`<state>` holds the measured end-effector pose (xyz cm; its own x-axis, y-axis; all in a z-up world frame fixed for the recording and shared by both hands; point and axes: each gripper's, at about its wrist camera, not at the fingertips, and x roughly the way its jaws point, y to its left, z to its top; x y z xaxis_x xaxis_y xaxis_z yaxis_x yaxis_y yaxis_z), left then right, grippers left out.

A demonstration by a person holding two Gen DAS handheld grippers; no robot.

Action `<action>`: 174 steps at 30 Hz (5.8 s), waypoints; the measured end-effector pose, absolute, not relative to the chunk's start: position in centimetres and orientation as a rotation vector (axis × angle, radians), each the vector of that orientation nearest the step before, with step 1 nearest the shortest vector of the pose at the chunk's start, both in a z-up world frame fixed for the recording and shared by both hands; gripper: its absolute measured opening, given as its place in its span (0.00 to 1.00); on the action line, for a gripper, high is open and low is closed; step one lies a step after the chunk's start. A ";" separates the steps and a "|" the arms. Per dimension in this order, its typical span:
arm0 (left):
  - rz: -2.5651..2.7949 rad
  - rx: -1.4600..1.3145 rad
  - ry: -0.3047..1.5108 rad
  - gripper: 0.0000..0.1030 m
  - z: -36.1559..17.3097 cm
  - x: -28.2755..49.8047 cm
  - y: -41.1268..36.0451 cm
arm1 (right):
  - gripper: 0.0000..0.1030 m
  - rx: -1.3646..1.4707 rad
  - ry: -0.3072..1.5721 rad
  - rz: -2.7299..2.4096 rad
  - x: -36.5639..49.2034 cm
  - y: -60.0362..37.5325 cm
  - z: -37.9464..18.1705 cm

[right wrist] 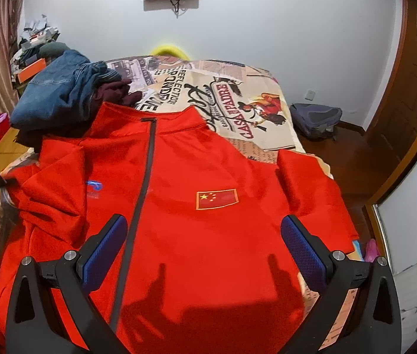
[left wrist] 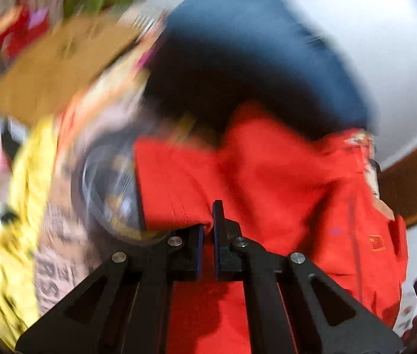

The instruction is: Fold large clothes

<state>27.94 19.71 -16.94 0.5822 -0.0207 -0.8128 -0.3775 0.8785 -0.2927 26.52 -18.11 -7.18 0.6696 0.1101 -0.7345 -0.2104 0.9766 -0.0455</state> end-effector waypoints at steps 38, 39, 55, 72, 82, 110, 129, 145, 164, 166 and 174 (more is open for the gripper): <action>-0.302 0.123 0.828 0.64 -2.7 32.0 -4.6 | 1.00 -0.037 0.878 0.202 26.3 -25.1 -7.4; -0.280 0.134 0.824 0.64 -2.5 31.9 -3.6 | 1.00 -0.046 0.882 0.209 26.5 -24.8 -7.3; 0.097 0.047 0.963 0.68 -8.6 28.8 17.2 | 0.99 -0.258 0.896 0.319 31.7 -16.6 -7.4; 0.018 -0.028 1.255 0.68 -24.5 25.5 16.7 | 0.13 -0.329 1.119 0.190 38.2 -15.8 -15.3; 0.136 -0.095 1.219 0.68 -24.9 27.3 16.8 | 0.08 -0.187 0.876 0.148 35.5 -18.8 -6.9; 0.195 -0.212 1.149 0.76 -26.0 25.4 17.8 | 0.08 -0.385 1.232 0.144 40.9 -13.8 -17.3; 0.252 -0.207 1.170 0.80 -25.7 25.3 17.3 | 0.07 -0.029 1.044 0.134 30.0 -26.0 -10.0; 0.168 -0.063 1.023 0.80 -16.5 23.2 13.6 | 0.57 0.159 0.947 0.125 27.3 -32.3 -5.5; 0.018 -0.227 1.042 0.80 -17.8 31.3 8.9 | 0.63 0.729 1.161 -0.009 34.5 -43.0 -18.2; 0.008 -0.228 1.073 0.80 -18.9 31.8 8.4 | 0.63 0.775 1.176 -0.009 35.5 -43.3 -19.6; 0.008 -0.213 1.139 0.80 -22.2 32.8 6.9 | 0.38 0.723 1.148 -0.105 37.8 -43.4 -21.2</action>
